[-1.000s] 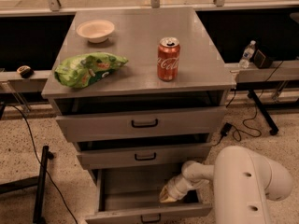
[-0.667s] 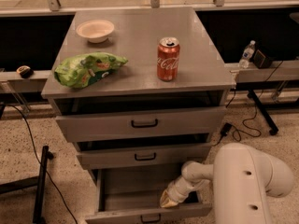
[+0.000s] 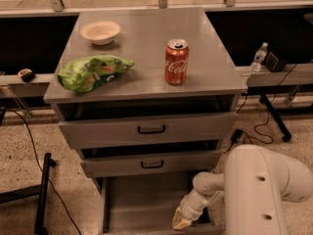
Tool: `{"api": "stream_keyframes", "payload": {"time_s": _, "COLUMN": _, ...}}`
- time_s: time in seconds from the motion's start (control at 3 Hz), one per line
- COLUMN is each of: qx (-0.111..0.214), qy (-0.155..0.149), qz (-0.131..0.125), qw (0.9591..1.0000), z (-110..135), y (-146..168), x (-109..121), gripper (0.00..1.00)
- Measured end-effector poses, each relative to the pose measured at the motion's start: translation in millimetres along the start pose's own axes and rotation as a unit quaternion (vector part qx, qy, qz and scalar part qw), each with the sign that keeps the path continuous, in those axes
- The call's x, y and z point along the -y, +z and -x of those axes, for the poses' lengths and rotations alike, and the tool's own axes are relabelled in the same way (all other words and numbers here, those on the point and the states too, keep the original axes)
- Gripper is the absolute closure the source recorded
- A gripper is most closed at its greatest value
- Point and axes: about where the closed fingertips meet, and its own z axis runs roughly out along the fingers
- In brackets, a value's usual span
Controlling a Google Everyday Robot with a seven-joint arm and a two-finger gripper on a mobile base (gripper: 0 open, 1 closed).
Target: Open bottom drawer
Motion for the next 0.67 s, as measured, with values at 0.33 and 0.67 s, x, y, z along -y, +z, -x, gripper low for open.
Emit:
{"api": "stream_keyframes", "payload": {"time_s": 0.33, "qx": 0.013, "qy": 0.028, "qz": 0.001, "qw": 0.9995, "z": -8, "y": -8, "x": -16, "gripper": 1.0}}
{"api": "stream_keyframes", "payload": {"time_s": 0.67, "qx": 0.058, "qy": 0.041, "qz": -0.04, "qw": 0.9967, "z": -2, "y": -25, "x": -24, "gripper": 1.0}}
